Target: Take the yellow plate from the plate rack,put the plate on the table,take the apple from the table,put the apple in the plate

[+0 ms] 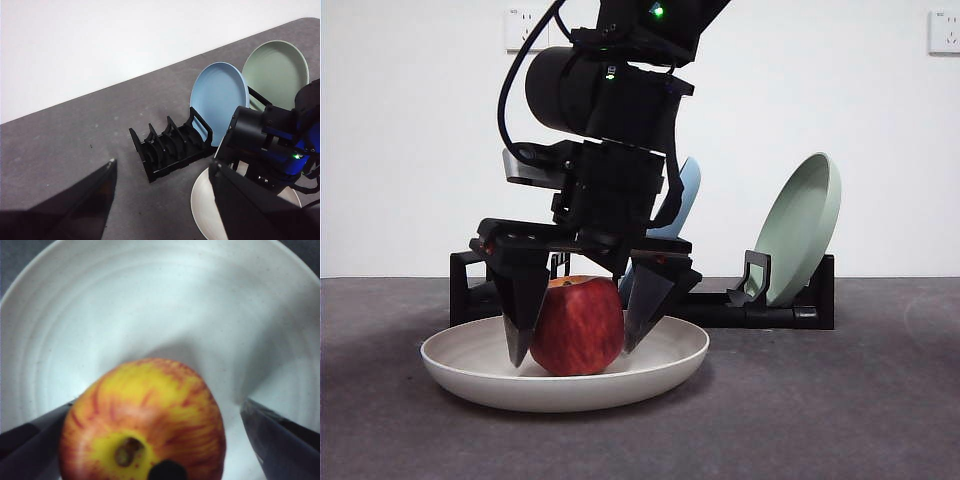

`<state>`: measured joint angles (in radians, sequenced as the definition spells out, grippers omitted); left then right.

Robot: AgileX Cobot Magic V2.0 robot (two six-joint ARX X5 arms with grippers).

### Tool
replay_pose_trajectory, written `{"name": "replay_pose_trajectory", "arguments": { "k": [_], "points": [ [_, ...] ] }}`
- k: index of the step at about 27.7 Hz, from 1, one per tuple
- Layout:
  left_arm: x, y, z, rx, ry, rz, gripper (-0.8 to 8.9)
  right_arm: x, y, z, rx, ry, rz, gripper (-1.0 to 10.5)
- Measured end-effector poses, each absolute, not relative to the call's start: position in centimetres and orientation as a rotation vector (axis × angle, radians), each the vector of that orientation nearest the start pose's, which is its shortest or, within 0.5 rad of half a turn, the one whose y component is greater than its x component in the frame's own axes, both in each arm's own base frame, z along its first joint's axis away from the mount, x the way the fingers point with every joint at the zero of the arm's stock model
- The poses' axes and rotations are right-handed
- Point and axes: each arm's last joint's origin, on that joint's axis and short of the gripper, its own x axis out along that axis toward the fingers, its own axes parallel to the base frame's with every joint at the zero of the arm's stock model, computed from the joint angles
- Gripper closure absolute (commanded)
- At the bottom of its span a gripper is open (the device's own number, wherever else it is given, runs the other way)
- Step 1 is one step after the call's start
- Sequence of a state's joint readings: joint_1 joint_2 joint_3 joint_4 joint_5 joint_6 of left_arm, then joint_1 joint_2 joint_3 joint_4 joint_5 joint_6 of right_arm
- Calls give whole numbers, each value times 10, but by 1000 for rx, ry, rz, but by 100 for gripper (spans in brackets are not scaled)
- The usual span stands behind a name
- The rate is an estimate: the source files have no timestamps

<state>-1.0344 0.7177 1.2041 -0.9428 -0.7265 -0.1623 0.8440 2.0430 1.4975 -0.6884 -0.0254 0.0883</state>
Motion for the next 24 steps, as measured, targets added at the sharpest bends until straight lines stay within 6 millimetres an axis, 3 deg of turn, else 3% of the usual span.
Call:
{"name": "replay_pose_trajectory", "arguments": {
  "k": [5,12,18,21,24],
  "points": [
    [63,-68,405,182,318,-274,500,271,306,186,-418,1164,706,407],
    [71,-83,404,190,326,-273,500,258,291,250,-351,1015,741,412],
    [85,-106,400,219,347,-270,500,241,265,300,-317,928,751,419],
    [93,-119,395,260,363,-274,504,233,249,320,-306,902,745,561],
    [99,-130,390,308,381,-285,657,226,228,338,-296,893,724,807]
  ]
}}
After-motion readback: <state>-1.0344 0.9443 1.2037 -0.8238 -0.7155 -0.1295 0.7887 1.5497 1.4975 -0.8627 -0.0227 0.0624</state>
